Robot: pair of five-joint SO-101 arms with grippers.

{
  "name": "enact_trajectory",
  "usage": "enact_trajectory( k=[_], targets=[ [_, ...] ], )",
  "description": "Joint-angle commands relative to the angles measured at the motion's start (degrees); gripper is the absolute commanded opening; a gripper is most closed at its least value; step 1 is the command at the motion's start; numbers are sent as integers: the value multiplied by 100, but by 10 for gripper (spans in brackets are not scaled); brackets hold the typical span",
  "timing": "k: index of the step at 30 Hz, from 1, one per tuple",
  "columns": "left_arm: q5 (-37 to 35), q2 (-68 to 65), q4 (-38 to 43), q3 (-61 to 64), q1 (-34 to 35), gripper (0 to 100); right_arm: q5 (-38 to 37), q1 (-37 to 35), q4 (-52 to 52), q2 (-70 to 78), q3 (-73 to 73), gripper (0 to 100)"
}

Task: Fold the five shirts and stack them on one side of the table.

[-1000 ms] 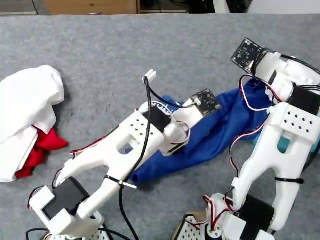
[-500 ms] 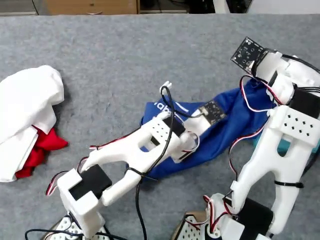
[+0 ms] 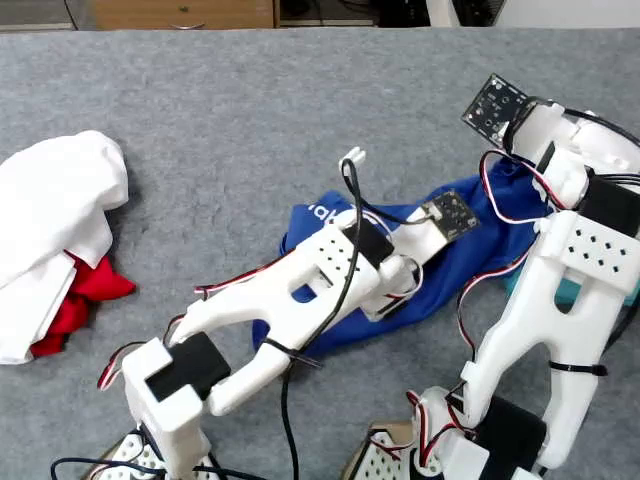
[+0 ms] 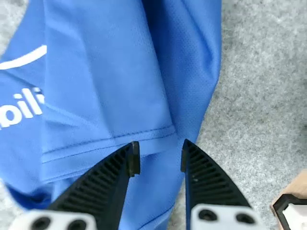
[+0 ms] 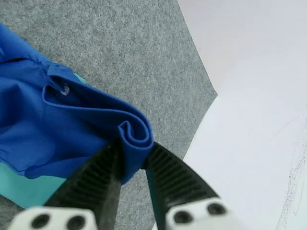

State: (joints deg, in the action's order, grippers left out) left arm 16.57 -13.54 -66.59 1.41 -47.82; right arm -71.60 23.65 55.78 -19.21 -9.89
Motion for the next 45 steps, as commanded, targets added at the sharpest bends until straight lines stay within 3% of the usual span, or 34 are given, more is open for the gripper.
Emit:
enact_trajectory(
  k=[1,13,27,30,36,45],
  targets=[
    [-44,-189,132,-264,-114,154,53,-66,-97,-207,31,2],
    [-9,-875,88,-695,404,149,44,-66,-97,-207,40,2],
    [-9,-884,79,-844,237,104,35,-66,-97,-215,48,2],
    [-9,-875,26,-844,220,126,35,-66,-97,-215,48,2],
    [-53,-919,-949,-1591,193,179,35,-66,-97,-215,48,2],
    [-9,-980,-712,-1565,246,179,26,-154,-97,-215,48,2]
  ],
)
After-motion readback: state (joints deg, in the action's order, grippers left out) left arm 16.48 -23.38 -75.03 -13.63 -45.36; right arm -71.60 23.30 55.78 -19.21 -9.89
